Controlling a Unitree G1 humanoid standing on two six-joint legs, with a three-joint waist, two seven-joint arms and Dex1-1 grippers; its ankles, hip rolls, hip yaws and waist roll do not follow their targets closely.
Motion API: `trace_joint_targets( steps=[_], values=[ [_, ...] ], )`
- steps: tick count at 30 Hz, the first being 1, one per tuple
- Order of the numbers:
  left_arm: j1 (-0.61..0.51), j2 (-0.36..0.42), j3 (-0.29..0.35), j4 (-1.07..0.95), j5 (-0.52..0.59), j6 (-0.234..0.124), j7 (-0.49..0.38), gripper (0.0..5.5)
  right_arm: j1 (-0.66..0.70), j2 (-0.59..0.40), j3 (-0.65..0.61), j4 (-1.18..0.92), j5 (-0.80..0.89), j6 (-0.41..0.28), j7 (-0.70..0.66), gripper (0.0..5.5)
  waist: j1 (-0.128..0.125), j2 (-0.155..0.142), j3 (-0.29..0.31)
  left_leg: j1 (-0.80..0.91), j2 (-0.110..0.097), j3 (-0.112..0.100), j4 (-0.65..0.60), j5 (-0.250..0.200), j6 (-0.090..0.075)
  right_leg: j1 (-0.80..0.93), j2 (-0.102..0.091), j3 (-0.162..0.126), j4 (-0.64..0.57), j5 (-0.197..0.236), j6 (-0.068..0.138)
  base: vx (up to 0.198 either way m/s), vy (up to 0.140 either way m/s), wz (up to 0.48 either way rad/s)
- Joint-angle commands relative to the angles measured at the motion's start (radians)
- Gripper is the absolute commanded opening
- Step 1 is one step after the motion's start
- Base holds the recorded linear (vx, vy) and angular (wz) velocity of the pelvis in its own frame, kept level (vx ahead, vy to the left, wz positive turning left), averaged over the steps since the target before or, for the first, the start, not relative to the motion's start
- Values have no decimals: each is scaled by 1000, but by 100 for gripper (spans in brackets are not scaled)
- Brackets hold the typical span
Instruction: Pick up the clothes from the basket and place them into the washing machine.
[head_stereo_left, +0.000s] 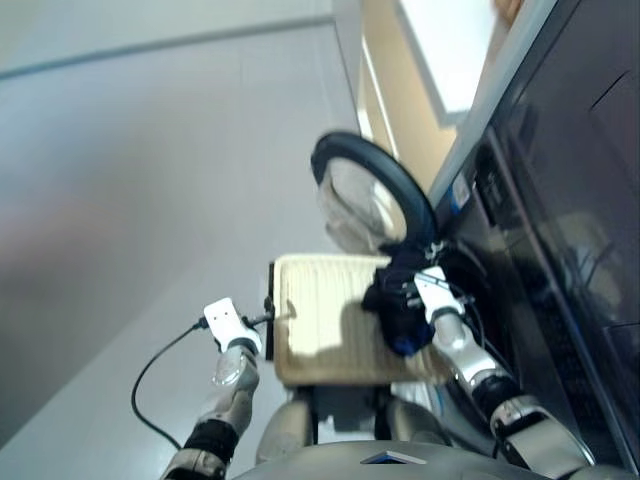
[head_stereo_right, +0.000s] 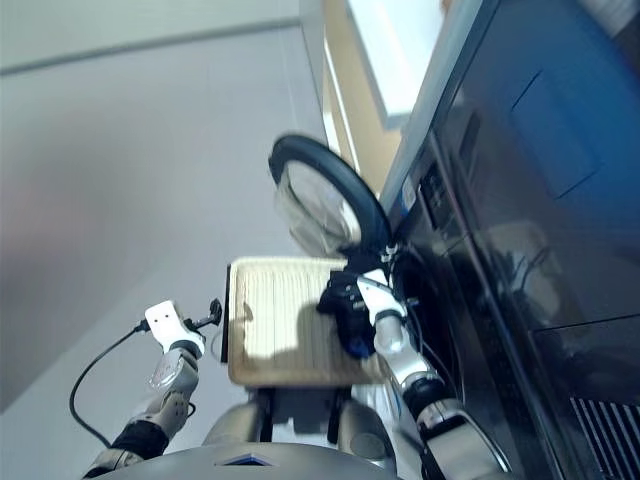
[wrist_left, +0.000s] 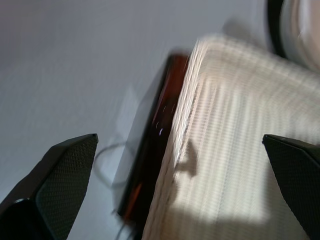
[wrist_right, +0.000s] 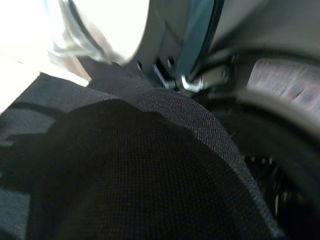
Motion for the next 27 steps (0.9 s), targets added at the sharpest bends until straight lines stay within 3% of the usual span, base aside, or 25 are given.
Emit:
trace_joint_targets(
  steps=[1, 6, 8, 9, 12, 23, 26, 27],
  values=[
    [-44, 48, 15, -25, 31, -74, 36, 550, -83, 37, -50, -40, 106, -95, -89, 0, -18, -44, 33, -41, -76, 37, 145, -135, 40, -10, -58, 12, 5, -33, 101, -78, 22, 127],
    [-59, 57, -2, -34, 38, -86, 64, 550, -188, 29, -144, 28, 221, -140, -169, 0, -24, -10, 50, -235, -86, 45, 271, -165, 43, -207, -78, 26, 139, -61, 94, -88, 49, 129],
    [-67, 62, -5, -31, 30, -85, 62, 550, -226, 18, -180, 61, 277, -154, -182, 0, -25, 1, 48, -297, -89, 45, 315, -179, 48, -270, -79, 38, 184, -72, 91, 2, 32, 72],
    [-67, 64, -5, -35, 24, -90, 64, 550, -244, 12, -210, 79, 307, -164, -197, 0, -21, 12, 44, -313, -87, 41, 334, -214, 45, -293, -79, 47, 217, -104, 99, 70, 21, 55],
    [-74, 71, -7, -46, 19, -94, 67, 550, -298, -12, -268, 119, 353, -188, -244, 0, -18, 31, 37, -389, -90, 44, 372, -227, 51, -368, -84, 60, 251, -116, 94, 26, 3, 19],
    [-116, 92, -20, -42, -16, -101, 77, 550, -451, -146, -427, 317, 572, -245, -334, 0, -5, 59, 8, -561, -87, 66, 456, -268, 69, -562, -72, 120, 331, -144, 86, 0, 5, -3],
    [-126, 101, -23, -38, -24, -93, 78, 550, -483, -196, -435, 356, 626, -246, -345, 0, -10, 61, 6, -613, -85, 72, 495, -285, 74, -616, -61, 139, 359, -151, 80, 0, 0, 0],
    [-129, 108, -24, -34, -34, -94, 74, 550, -497, -252, -441, 384, 652, -241, -350, 0, -14, 62, 4, -642, -82, 73, 523, -293, 75, -649, -58, 147, 381, -152, 76, 0, 0, 0]
  ],
)
